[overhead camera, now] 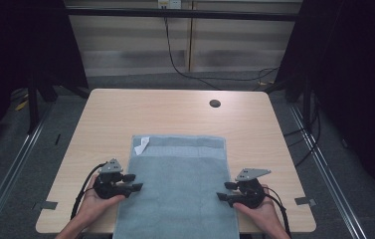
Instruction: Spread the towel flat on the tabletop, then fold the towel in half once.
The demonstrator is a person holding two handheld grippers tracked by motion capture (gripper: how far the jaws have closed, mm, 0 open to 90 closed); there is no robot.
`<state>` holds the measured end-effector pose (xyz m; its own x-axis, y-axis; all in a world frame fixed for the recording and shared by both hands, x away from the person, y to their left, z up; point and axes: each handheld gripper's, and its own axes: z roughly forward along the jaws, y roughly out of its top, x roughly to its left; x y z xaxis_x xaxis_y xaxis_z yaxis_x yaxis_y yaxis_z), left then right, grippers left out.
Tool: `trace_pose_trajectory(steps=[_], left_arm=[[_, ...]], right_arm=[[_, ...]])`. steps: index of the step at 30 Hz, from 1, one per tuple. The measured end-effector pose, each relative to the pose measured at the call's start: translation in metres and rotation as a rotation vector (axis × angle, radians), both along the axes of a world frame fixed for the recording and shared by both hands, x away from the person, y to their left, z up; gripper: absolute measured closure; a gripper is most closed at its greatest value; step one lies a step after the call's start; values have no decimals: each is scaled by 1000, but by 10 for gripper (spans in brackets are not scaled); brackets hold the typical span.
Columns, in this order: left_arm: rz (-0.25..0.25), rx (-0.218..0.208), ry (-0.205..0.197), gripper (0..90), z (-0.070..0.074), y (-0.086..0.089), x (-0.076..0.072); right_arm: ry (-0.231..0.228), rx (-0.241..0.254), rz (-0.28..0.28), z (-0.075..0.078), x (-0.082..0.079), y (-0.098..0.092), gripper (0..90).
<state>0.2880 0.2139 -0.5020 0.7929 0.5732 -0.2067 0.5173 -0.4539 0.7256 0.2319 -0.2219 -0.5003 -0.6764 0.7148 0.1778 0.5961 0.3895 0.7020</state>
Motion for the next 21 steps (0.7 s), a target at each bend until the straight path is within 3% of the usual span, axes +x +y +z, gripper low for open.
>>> trace_pose_trajectory(steps=[4, 7, 9, 12, 14, 17, 21], left_arm=[[-26, 7, 11, 484, 2, 1, -15], [-27, -17, 66, 475, 3, 3, -22], [-44, 0, 55, 464, 5, 2, -23], [-20, -19, 51, 418, 9, 1, -13], [2, -45, 31, 399, 15, 0, -5], [24, -39, 4, 370, 21, 0, 10], [66, -56, -9, 364, 29, 3, 34]], right_arm=[[31, 10, 26, 2, -8, -1, 479], [54, 24, 30, 3, -12, -1, 473], [55, 25, 41, 3, -12, 0, 446], [41, 32, 40, 8, -5, -1, 377], [15, 43, 20, 14, 2, -3, 376], [-5, 68, -26, 21, 20, -10, 376], [-36, 60, -63, 26, 46, -15, 397]])
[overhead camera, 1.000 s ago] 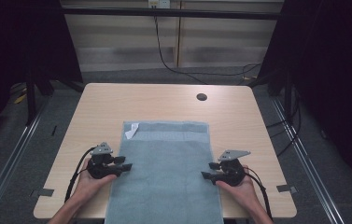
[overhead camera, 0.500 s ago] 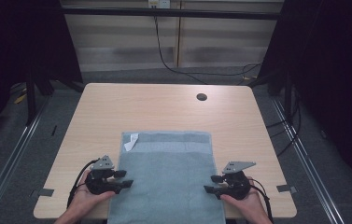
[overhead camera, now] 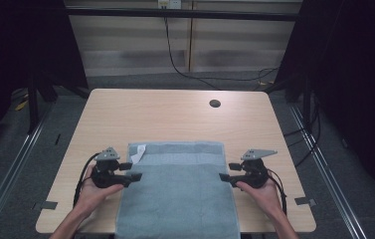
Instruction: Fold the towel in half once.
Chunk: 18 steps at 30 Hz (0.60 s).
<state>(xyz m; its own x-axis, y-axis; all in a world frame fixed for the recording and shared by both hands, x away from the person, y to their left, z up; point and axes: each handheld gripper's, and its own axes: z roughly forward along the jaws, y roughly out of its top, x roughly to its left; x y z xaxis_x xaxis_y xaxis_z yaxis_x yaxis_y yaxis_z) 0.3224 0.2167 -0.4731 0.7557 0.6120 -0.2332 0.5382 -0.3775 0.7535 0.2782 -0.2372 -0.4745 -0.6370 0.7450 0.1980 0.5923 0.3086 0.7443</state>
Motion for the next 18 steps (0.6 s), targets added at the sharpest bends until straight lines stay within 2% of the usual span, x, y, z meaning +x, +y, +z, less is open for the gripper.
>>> trace_pose_trajectory(steps=[2, 4, 5, 7, 9, 10, 12, 13, 14, 15, 16, 17, 18], left_arm=[[32, -31, -3, 365, 4, 2, 12], [45, -57, -14, 415, 5, 1, 19], [59, -53, -17, 416, 5, 0, 21], [59, -15, -25, 397, 6, -2, 28], [77, -38, -27, 401, 5, -1, 34], [77, -38, -13, 409, 4, 1, 39], [42, 1, -5, 423, 3, 1, 45], [37, -15, -2, 424, 1, 4, 46], [46, -14, 2, 423, -2, 5, 46], [56, 18, -4, 422, -5, 5, 46], [64, 32, -6, 419, -8, 7, 46], [65, 20, 3, 412, -10, 9, 47], [68, 28, 3, 412, -11, 10, 47]], right_arm=[[-15, -13, -13, 3, 13, -1, 400], [-19, -11, -16, 6, 29, -2, 395], [-30, -14, -25, 6, 37, -3, 395], [-26, -23, -36, 4, 51, -2, 391], [-18, -20, -51, 1, 65, -2, 383], [-15, -15, -52, -1, 71, -1, 383], [-1, -18, -61, -7, 82, 0, 370], [4, -33, -55, -10, 86, 2, 366], [9, -47, -54, -12, 91, 4, 357], [13, -58, -52, -15, 94, 5, 351], [11, -63, -53, -16, 97, 7, 346], [8, -60, -54, -18, 100, 8, 345], [12, -68, -49, -19, 103, 10, 341]])
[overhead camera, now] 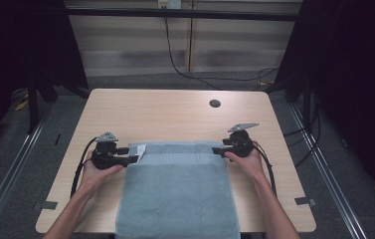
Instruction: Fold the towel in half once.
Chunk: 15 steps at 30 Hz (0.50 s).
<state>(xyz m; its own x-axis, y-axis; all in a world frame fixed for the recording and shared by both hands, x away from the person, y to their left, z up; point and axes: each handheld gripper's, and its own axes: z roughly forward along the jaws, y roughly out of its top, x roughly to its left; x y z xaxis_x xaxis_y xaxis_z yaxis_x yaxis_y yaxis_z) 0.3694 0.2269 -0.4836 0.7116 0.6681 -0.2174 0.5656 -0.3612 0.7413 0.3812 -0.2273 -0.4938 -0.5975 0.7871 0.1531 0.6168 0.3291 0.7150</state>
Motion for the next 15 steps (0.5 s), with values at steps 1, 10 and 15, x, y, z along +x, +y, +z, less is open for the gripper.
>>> trace_pose_trajectory(steps=[1, 10, 15], left_arm=[[8, 12, -11, 408, 0, 1, 0], [53, -19, -64, 357, 13, 8, 2], [66, -9, -66, 357, 13, 2, 13]], right_arm=[[3, -9, -1, -2, 3, 2, 339], [-41, -53, -1, -12, 5, 8, 358], [-67, -127, 5, -12, -2, 16, 403]])
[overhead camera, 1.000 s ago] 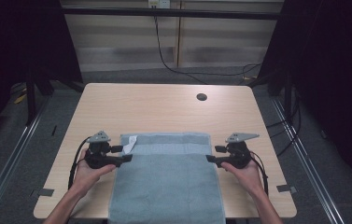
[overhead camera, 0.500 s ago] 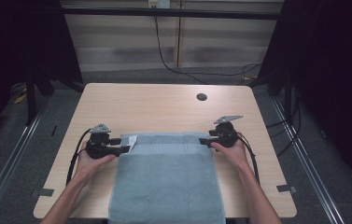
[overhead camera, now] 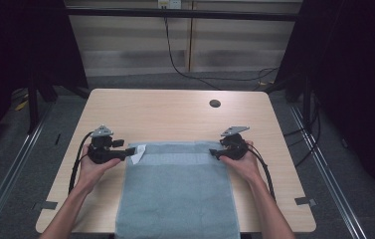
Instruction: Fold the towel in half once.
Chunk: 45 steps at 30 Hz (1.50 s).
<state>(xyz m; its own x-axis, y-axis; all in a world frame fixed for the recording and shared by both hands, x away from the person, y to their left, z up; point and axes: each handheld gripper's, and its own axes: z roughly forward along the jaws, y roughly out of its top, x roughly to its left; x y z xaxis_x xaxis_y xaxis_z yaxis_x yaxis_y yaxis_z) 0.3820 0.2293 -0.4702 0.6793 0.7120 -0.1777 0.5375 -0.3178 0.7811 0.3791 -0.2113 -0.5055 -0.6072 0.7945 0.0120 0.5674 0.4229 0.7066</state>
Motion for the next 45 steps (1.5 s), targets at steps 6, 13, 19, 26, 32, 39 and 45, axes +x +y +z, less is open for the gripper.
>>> trace_pose_trajectory(steps=[6, 13, 19, 26, 32, 39, 45], left_arm=[[-1, -31, 25, 333, -7, -7, 18], [-10, 37, 36, 307, -22, -15, 22], [-1, 67, 55, 281, -30, -19, 24], [-31, 120, 27, 229, -37, -28, 18], [-106, 163, -32, 480, -35, -40, 8], [-103, 44, 40, 800, -38, -33, 10], [-98, 16, 56, 822, -33, -24, 3]], right_arm=[[-9, 2, 33, 2, -6, -1, 649], [15, 82, 34, 0, -8, -11, 801], [23, 90, 45, 0, -9, -11, 815], [14, 102, 43, -2, -11, -11, 814], [12, 96, 41, -1, -13, -9, 815], [38, 141, 51, -2, -14, -8, 838], [73, 192, 59, -4, -16, -8, 868]])
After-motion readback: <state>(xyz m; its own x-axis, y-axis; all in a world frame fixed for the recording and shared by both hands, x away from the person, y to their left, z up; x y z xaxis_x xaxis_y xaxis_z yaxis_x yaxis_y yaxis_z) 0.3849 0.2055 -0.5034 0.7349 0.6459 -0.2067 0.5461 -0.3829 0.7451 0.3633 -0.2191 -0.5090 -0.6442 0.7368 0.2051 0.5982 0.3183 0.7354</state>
